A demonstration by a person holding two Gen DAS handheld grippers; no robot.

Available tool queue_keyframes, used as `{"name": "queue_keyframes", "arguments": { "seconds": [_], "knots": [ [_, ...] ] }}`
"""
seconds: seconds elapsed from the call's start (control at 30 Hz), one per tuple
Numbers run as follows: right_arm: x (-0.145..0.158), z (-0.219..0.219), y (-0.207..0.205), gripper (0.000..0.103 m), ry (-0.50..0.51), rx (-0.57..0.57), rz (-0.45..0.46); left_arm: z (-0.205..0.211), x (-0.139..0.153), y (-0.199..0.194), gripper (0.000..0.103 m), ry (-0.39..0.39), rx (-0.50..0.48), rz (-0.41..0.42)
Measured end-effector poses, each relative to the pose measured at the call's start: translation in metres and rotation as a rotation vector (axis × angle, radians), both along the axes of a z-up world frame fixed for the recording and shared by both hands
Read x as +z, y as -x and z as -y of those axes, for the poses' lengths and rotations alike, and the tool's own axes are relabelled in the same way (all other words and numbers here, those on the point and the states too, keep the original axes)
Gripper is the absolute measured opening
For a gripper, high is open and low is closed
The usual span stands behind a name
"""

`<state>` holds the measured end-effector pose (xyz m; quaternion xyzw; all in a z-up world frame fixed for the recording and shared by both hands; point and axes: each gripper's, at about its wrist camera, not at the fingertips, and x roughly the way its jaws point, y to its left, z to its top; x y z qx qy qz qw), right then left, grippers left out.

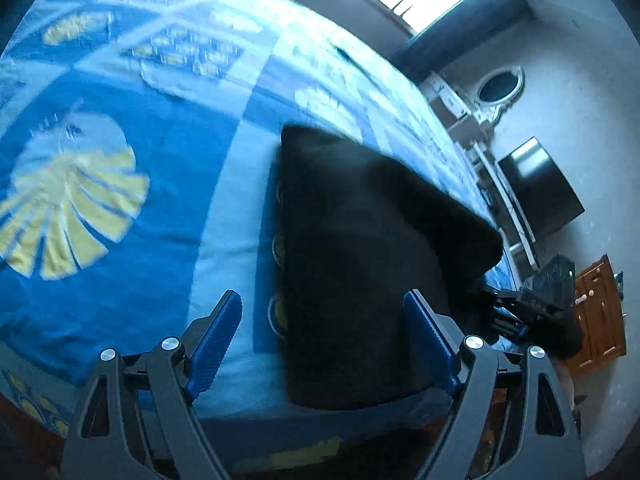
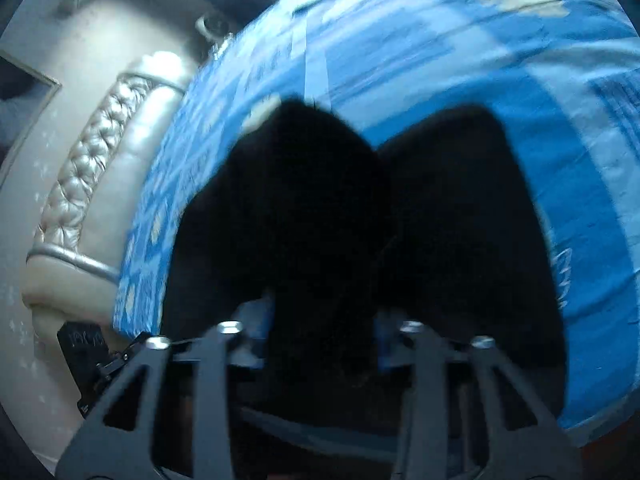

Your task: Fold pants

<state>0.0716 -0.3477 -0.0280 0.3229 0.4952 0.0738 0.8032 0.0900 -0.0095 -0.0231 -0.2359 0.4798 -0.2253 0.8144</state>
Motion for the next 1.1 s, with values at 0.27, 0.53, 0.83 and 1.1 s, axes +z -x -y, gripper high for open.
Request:
{"name": "queue_keyframes", "arguments": {
  "seconds": [0.27,0.53,0.83,1.1],
  "knots": [
    [0.040,0.027,0.017,0.012,-0.093,0.010,0.116,-0.004,0.000,0.001,0.083,0.012,0.018,0.003],
    [0.032,0.067,0.042,0.012,-0.039,-0.033,0.072,0.012,-0.010,0.000,0.083,0.029,-0.023,-0.021],
    [0.004,0.090,0.050,0.012,-0.076,-0.083,0.042,0.024,-0.018,0.001,0.083,0.010,-0.047,-0.024],
    [0.008,0.090,0.049,0.014,-0.069,-0.089,0.058,0.017,-0.019,0.000,0.083,0.033,-0.023,-0.044]
  ]
}}
